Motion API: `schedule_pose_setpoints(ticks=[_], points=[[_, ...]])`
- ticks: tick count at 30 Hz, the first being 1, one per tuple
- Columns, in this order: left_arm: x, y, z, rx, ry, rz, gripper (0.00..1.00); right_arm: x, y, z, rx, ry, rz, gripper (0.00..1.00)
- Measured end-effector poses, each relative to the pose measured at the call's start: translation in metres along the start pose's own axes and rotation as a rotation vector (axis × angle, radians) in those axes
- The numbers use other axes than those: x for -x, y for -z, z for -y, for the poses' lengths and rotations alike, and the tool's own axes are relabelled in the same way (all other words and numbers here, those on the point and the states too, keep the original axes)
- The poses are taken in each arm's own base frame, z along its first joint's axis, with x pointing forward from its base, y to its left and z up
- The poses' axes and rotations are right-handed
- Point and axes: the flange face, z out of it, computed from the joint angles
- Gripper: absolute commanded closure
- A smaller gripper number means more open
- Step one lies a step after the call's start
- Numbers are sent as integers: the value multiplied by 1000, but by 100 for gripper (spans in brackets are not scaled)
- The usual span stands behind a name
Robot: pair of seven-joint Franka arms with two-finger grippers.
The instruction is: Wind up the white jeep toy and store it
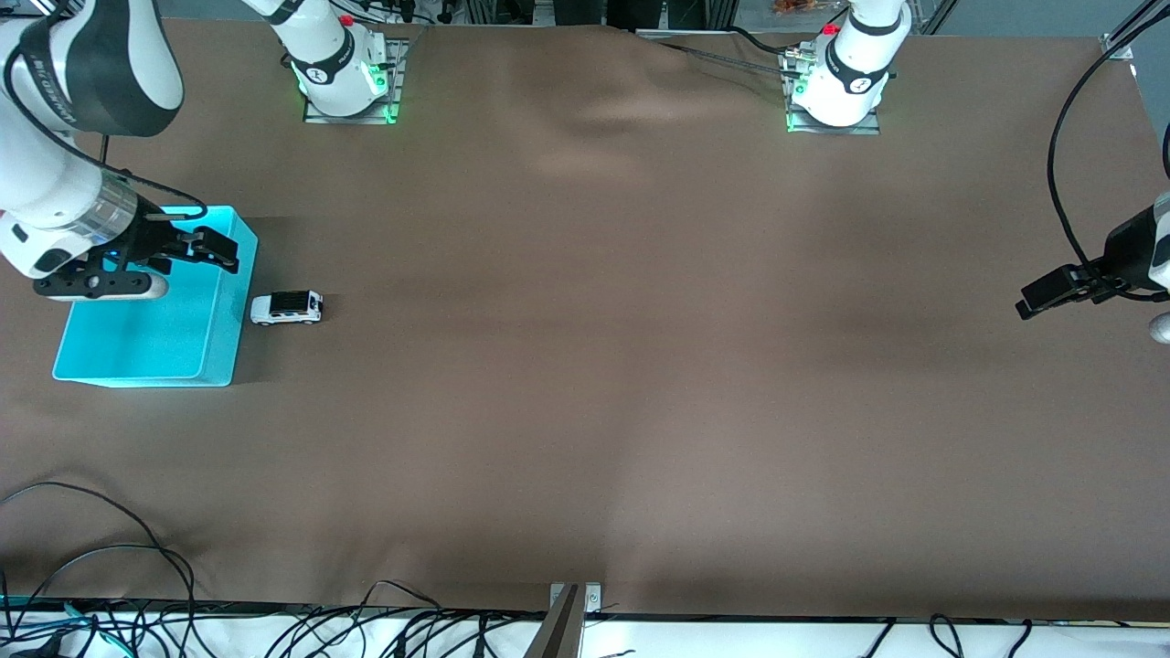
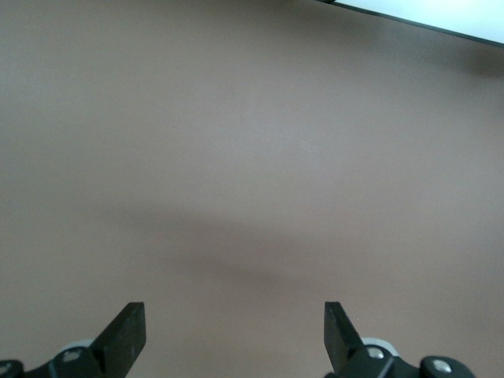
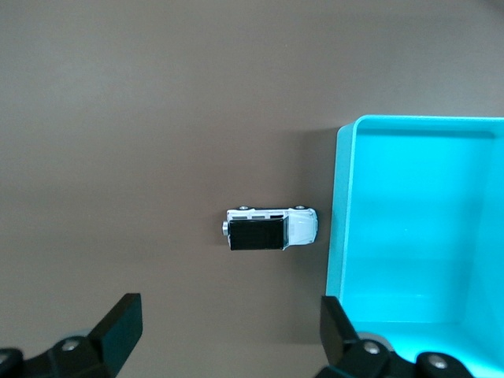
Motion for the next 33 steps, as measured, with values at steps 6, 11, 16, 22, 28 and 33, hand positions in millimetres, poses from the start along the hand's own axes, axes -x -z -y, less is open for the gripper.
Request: schedule_pose_setpoints(ticks=[6, 11, 16, 22, 28, 33], points=[[0, 0, 0, 0, 0, 0, 0, 13, -40, 1, -1, 1, -2, 0], [0, -1, 0, 0, 0, 2, 0, 22, -75, 2, -2, 2, -22, 0], [-1, -2, 0, 0, 0, 4, 0, 33, -104, 3, -2, 4, -36, 0], [-1, -4, 0, 0, 0, 7, 0, 43, -126, 4, -2, 5, -56, 0], [-1, -5, 0, 0, 0, 8, 0, 51, -143, 4, -2, 5, -53, 0], [-2, -5, 0, 1, 0, 10, 0, 56, -163, 4, -1, -9, -65, 7]])
